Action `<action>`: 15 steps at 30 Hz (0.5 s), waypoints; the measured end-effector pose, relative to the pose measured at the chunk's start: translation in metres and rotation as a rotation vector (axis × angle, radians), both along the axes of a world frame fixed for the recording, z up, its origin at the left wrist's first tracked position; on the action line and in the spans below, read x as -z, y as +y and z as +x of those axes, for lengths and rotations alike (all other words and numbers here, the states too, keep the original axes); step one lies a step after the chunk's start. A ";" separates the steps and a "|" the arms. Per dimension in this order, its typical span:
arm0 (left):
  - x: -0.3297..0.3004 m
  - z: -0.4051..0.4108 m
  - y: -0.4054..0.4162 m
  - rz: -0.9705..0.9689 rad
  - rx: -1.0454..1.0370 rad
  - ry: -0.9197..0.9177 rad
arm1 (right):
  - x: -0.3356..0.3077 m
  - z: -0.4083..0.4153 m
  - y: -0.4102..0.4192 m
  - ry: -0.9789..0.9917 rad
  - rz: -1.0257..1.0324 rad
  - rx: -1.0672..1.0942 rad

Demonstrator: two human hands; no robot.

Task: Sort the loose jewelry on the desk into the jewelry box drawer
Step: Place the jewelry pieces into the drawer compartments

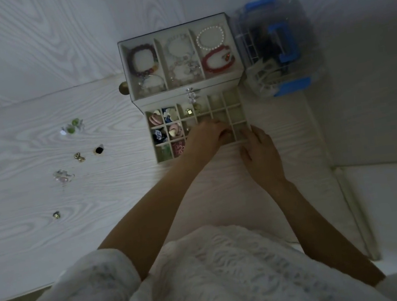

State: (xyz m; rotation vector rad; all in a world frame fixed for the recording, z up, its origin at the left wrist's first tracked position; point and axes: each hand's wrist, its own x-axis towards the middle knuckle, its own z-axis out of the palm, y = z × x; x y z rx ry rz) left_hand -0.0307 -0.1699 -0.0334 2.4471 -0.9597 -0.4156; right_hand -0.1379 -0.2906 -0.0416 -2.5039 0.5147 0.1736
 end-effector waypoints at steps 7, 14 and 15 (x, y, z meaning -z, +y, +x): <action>-0.002 -0.007 0.020 -0.242 -0.056 -0.186 | -0.005 0.000 0.001 0.021 -0.030 -0.035; -0.026 -0.027 0.113 -0.114 -0.310 -0.117 | -0.018 0.003 0.028 -0.102 -0.302 -0.274; -0.025 -0.034 0.136 -0.100 -0.391 -0.077 | -0.022 0.005 0.042 -0.147 -0.279 -0.319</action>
